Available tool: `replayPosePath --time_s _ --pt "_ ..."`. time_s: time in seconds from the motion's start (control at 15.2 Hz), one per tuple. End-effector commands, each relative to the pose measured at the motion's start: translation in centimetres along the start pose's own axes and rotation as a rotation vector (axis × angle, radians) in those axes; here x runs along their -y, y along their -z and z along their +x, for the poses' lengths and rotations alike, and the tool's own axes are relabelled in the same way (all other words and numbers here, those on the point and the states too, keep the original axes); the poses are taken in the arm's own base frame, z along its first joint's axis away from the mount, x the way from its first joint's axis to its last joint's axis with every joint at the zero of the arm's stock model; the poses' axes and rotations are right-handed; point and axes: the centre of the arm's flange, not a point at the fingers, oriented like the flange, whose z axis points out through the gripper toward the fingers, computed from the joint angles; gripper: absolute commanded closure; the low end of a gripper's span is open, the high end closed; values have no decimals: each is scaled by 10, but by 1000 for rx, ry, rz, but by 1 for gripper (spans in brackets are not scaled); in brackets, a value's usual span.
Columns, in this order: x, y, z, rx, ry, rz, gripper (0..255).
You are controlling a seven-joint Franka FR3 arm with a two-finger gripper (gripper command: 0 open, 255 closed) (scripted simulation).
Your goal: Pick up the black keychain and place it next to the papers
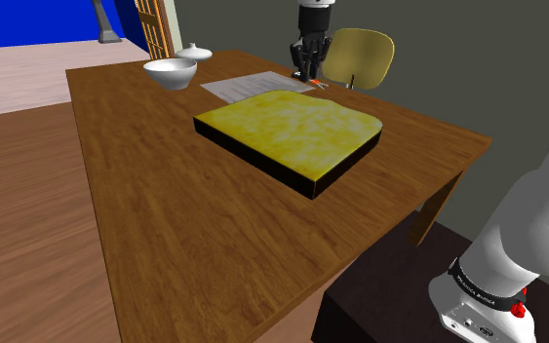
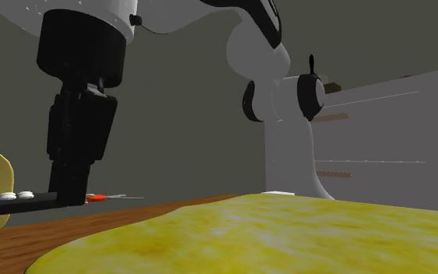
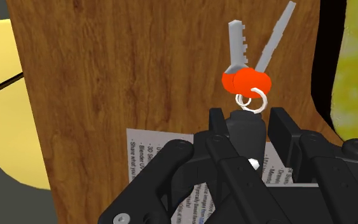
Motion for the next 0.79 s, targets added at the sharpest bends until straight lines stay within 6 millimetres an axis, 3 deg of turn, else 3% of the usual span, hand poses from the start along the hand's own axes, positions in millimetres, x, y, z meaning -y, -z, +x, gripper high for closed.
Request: replayPosePath --time_s 0.0,0.4,0.73 --pt "0 -11 0 0 0 0 255" --pt "2 -43 -1 0 0 0 255" --pt "2 -43 -1 0 0 0 255"
